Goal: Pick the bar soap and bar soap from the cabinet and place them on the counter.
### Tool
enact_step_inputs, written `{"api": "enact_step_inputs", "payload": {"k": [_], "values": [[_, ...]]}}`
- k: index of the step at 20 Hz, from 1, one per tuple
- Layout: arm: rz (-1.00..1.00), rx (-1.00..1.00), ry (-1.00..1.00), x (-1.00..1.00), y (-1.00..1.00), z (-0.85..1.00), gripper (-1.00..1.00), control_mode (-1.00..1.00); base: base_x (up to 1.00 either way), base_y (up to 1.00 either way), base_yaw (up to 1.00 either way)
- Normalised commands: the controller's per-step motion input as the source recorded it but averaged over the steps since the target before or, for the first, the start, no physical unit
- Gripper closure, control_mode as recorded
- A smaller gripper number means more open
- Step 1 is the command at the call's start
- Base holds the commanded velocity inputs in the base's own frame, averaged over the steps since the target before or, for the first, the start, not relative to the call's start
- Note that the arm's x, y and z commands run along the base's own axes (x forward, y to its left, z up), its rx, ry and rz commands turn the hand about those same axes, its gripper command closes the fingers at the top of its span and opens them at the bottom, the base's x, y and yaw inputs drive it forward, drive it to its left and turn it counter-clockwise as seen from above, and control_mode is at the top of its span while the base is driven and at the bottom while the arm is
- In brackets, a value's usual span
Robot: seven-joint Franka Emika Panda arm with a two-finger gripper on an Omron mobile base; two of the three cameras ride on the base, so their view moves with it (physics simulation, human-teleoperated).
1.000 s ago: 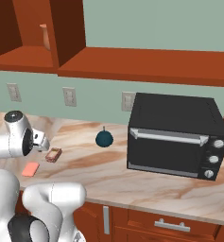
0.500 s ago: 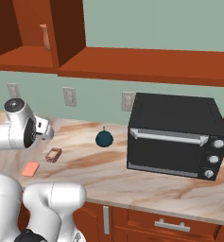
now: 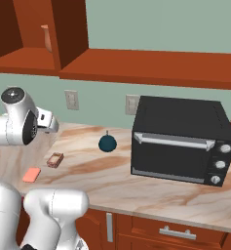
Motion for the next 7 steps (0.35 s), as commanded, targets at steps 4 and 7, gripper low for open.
{"api": "enact_step_inputs", "payload": {"k": [4, 7], "values": [[0.00, 0.00, -0.14, -0.32, -0.23, 0.55, -1.00, -1.00, 0.00, 0.00, 0.00], [0.00, 0.00, -0.19, -0.39, -0.28, 0.49, -1.00, -1.00, 0.00, 0.00, 0.00]]}}
